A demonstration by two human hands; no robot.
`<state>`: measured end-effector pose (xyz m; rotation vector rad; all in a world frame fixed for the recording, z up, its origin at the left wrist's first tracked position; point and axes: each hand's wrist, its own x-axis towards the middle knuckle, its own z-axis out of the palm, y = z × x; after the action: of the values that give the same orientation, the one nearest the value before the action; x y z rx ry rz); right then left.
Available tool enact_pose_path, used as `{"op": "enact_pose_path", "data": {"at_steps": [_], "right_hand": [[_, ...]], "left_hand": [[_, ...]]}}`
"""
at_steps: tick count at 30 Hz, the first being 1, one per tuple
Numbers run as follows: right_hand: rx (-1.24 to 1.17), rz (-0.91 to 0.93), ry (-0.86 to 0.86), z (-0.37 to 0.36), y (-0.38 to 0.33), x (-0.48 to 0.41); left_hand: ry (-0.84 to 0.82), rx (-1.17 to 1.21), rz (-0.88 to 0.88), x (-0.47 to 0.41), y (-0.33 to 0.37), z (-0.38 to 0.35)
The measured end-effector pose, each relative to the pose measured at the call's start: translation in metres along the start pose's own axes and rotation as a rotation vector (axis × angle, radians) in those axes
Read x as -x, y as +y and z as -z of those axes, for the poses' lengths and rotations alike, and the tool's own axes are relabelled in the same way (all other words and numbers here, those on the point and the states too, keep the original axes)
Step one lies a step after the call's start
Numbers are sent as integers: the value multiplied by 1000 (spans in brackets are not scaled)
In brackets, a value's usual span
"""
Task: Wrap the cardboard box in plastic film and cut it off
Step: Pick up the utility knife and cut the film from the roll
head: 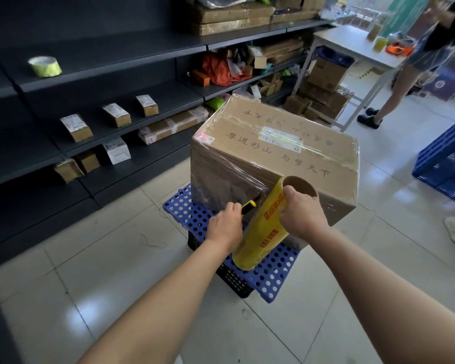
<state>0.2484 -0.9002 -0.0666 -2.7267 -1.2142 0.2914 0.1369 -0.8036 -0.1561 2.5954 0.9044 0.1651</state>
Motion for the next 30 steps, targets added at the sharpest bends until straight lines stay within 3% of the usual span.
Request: {"op": "enact_pose_path", "data": {"at_steps": [6,10,19,30], "right_hand": [[-9,-37,-11,2,8,0],[-26,-75,-4,3,12,-2],[-4,-93,-14,9,7,5],[0,-124,-3,17,9,1]], "left_hand": [[-360,-133,176,20,-30,-34],[-246,33,220,23,-28,-34],[-40,369,-84,-4,-2,22],[-350,-162,9,-27,-2,11]]}}
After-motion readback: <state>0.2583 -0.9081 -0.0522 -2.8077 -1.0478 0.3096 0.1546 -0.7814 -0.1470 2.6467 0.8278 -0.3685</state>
